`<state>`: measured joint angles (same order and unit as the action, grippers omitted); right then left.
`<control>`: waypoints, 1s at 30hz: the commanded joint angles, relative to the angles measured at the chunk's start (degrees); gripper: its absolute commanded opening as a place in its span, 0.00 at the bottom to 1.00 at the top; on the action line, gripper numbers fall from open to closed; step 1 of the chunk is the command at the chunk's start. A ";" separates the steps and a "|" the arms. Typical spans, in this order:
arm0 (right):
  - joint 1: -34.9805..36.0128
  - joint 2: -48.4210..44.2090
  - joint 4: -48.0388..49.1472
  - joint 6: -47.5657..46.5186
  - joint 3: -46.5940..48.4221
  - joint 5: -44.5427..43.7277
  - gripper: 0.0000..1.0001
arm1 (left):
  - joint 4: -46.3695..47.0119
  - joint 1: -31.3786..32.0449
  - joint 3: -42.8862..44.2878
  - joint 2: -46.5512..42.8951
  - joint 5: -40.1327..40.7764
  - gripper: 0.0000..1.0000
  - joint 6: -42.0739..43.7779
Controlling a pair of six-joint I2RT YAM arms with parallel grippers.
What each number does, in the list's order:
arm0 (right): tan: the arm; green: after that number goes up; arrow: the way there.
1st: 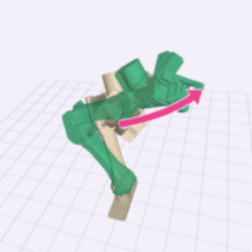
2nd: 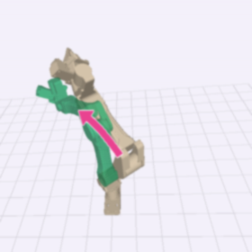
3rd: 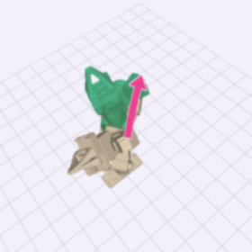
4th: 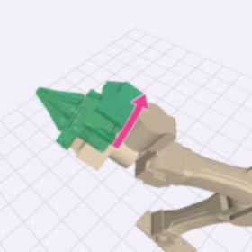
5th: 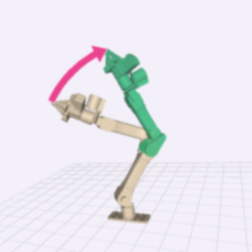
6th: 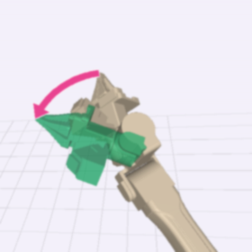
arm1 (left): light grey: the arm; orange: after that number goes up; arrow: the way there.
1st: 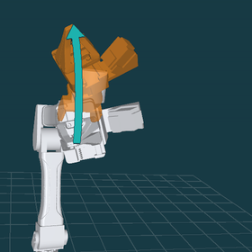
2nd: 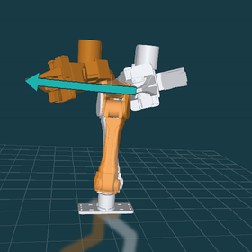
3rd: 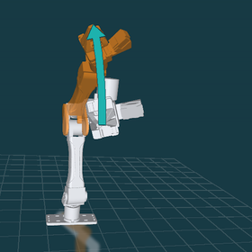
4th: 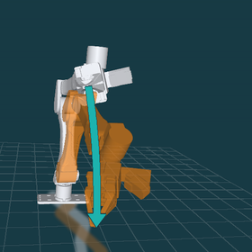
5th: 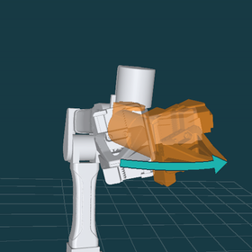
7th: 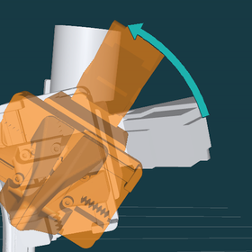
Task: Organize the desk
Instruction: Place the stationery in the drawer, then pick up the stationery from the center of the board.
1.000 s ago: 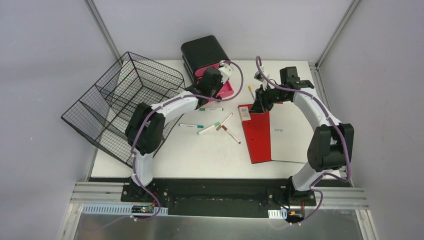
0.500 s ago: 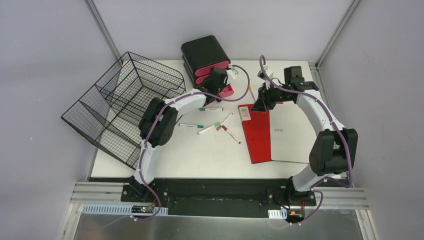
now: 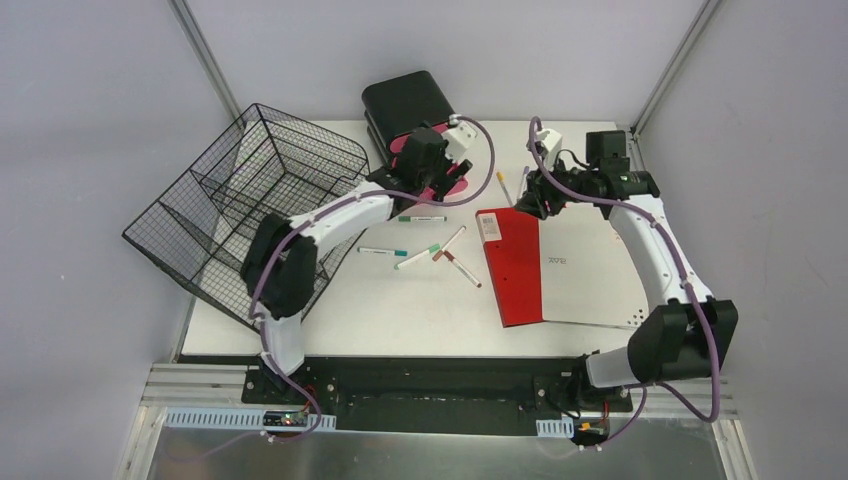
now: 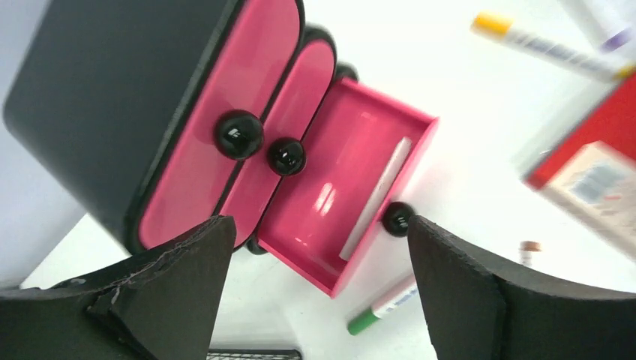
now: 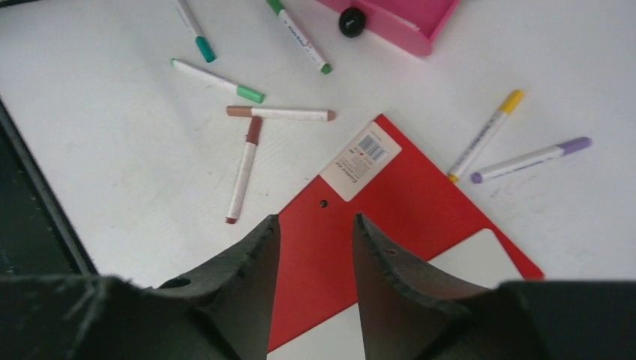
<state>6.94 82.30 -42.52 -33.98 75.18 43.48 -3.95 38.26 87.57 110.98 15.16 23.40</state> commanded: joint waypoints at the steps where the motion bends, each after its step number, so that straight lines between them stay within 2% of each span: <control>1: -0.44 -5.94 2.64 -4.16 0.48 -7.12 0.43 | 1.66 0.25 -3.45 -12.54 -9.86 0.90 -9.98; 4: -0.49 -8.73 6.73 -2.46 -1.04 -13.60 0.46 | 1.29 -0.27 -6.16 -17.72 -14.72 0.96 -14.83; 8: -0.52 -9.97 13.08 0.80 -4.10 -20.75 0.62 | 0.25 -1.42 -8.56 -23.45 -21.29 0.99 -20.37; 10: -0.61 -9.09 14.31 2.40 -4.34 -21.75 0.83 | -0.15 -2.43 -9.68 -26.26 -23.36 0.99 -22.91; 11: -0.69 -8.31 14.73 3.56 -4.40 -21.94 0.97 | -0.33 -2.92 -10.27 -27.37 -24.40 0.99 -23.23; 12: -0.74 -7.51 15.15 4.62 -4.24 -21.95 0.99 | -0.68 -3.33 -10.69 -28.34 -25.96 0.99 -25.13; 17: -1.46 0.19 15.63 10.45 -1.93 -18.39 1.00 | -5.21 -4.62 -11.48 -32.13 -29.62 0.99 -25.95; 21: -2.01 7.43 17.26 17.22 1.26 -16.70 1.00 | -6.96 -5.10 -14.24 -35.11 -29.06 0.99 -24.02; 24: -2.04 12.86 17.17 22.06 5.00 -18.94 0.99 | -6.63 -5.30 -17.42 -37.07 -26.16 0.99 -21.97; 27: -1.87 17.63 15.48 22.87 9.13 -22.74 0.97 | -5.86 -5.54 -19.39 -37.84 -25.22 0.99 -20.62; 30: -1.67 22.60 15.00 25.64 13.90 -29.86 0.93 | -5.93 -5.57 -20.75 -38.05 -25.35 0.99 -20.49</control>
<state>5.15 101.41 -28.69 -14.04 81.69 21.63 -10.85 33.28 68.49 74.76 -11.38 1.15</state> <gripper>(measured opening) 0.960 0.990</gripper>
